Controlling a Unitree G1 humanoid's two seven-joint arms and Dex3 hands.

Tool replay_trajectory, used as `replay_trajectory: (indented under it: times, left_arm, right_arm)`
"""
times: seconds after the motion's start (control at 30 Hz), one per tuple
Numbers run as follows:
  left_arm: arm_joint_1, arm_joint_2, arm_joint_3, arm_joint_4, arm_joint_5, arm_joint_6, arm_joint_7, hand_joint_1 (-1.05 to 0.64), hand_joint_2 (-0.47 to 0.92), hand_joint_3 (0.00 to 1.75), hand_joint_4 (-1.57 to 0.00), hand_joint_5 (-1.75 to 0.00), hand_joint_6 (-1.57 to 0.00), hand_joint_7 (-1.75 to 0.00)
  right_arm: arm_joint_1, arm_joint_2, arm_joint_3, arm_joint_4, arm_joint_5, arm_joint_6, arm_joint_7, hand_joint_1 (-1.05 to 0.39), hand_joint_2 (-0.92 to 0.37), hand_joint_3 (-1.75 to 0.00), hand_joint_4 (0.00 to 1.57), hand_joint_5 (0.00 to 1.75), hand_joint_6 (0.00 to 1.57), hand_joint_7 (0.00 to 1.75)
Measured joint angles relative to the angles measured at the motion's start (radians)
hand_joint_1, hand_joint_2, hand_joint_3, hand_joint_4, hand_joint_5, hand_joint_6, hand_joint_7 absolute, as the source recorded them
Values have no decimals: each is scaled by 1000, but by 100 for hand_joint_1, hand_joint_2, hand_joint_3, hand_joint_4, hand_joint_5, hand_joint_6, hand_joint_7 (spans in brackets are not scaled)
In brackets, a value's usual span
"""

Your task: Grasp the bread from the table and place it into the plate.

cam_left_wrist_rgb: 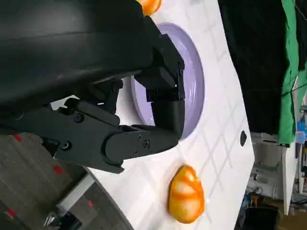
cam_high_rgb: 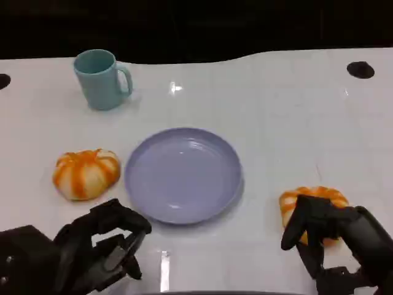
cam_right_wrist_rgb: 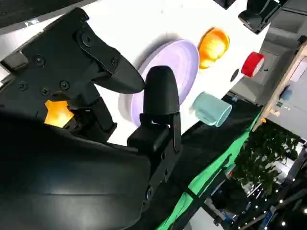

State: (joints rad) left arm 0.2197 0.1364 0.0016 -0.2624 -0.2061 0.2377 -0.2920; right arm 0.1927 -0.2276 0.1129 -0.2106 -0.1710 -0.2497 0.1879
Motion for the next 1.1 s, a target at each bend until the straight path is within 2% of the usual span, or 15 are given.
replay_trajectory:
  times: [0.7, 0.87, 0.97, 1.1]
  left_arm:
    - [-15, 0, 0, 21, 0, -10, 0, -38, 92, 50, -68, -175, -65, -137]
    - [-19, 0, 1, 21, -1, -10, 0, -38, 92, 50, -68, -175, -65, -137]
    - [-18, 1, 1, 21, -1, -9, 0, -39, 91, 50, -69, -175, -64, -137]
    - [-17, 1, 1, 19, -1, -7, 0, -39, 91, 50, -68, -175, -64, -137]
  right_arm:
    - [-4, 2, 1, 2, -12, 18, -1, -7, -37, -138, 99, 175, 78, 151]
    - [-7, 5, 1, 2, -11, 18, -1, -5, -36, -138, 96, 175, 77, 150]
    - [-7, 5, 1, -2, -7, 25, 2, -2, -32, -139, 82, 171, 72, 128]
    - [-3, 3, 0, -42, 3, 76, 11, -3, -35, -125, 65, 148, 63, 105]
